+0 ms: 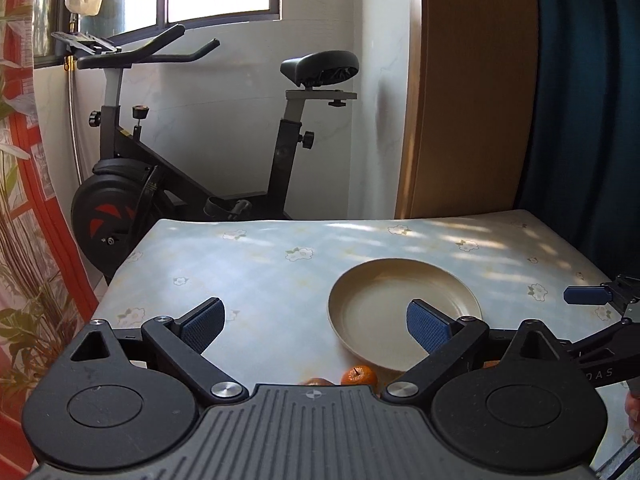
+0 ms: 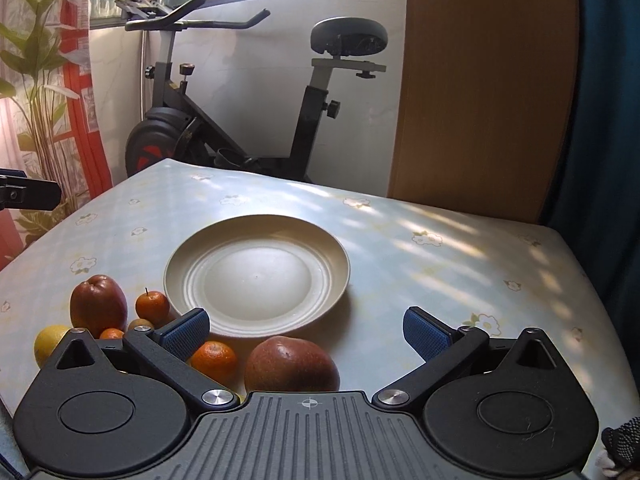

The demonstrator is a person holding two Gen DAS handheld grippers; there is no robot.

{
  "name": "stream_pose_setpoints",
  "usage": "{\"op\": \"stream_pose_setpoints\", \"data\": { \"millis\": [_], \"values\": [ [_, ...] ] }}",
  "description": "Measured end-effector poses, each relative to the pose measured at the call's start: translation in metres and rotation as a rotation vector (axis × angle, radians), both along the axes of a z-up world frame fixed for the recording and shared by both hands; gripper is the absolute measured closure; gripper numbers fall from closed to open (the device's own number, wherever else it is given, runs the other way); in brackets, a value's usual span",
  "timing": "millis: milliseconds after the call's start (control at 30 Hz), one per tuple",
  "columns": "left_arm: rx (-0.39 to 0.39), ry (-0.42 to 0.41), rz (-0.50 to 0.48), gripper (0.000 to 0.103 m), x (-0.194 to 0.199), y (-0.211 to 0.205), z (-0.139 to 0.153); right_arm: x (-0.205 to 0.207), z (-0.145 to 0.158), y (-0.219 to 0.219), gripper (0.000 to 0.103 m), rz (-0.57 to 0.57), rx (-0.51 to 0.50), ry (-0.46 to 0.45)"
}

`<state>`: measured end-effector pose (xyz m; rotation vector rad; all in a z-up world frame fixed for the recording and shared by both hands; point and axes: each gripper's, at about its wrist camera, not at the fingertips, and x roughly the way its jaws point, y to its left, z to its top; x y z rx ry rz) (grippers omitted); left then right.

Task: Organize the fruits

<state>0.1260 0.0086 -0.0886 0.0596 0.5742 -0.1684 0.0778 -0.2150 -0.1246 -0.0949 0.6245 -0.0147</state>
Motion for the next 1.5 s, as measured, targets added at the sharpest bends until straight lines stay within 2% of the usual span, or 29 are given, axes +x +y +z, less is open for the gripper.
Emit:
{"op": "stream_pose_setpoints", "data": {
  "millis": [100, 233, 300, 400, 433, 500, 567, 733, 833, 1067, 1200, 1500],
  "values": [
    [0.027, 0.033, 0.042, 0.004, 0.007, -0.001, -0.006, 0.005, -0.010, -0.001, 0.000, -0.017, -0.033, 0.042],
    [0.073, -0.007, 0.061, 0.004, 0.002, -0.007, -0.010, 0.008, -0.020, -0.001, 0.001, 0.020, -0.051, 0.077],
    [0.060, -0.022, 0.046, 0.004, 0.000, -0.008, -0.009, 0.011, -0.022, 0.001, 0.009, 0.039, -0.058, 0.096],
    [0.015, -0.016, 0.021, 0.004, 0.001, -0.008, -0.012, 0.014, -0.024, 0.002, 0.015, 0.049, -0.069, 0.109],
    [0.002, -0.010, 0.014, 0.004, 0.003, -0.007, -0.013, 0.016, -0.023, 0.000, 0.017, 0.061, -0.062, 0.113],
    [-0.009, 0.004, 0.011, 0.004, 0.005, -0.007, -0.016, 0.020, -0.023, -0.003, 0.029, 0.071, -0.042, 0.128],
    [-0.008, 0.017, 0.004, 0.004, 0.008, -0.007, -0.018, 0.023, -0.024, -0.006, 0.033, 0.077, -0.022, 0.147],
    [-0.029, 0.049, 0.004, 0.016, 0.011, -0.006, -0.021, 0.034, -0.029, -0.012, 0.036, 0.091, 0.034, 0.189],
    [-0.035, 0.062, -0.006, 0.023, 0.011, -0.006, -0.023, 0.035, -0.031, -0.014, 0.046, 0.108, 0.070, 0.204],
    [-0.056, 0.113, -0.045, 0.033, 0.016, -0.011, -0.028, 0.014, -0.025, -0.033, 0.051, 0.119, 0.135, 0.196],
    [-0.028, 0.119, -0.085, 0.035, 0.017, -0.020, -0.031, -0.003, -0.020, -0.047, 0.055, 0.114, 0.171, 0.190],
    [-0.006, 0.154, -0.195, 0.040, 0.018, -0.044, -0.039, -0.027, -0.018, -0.050, 0.056, 0.107, 0.158, 0.187]
  ]
}}
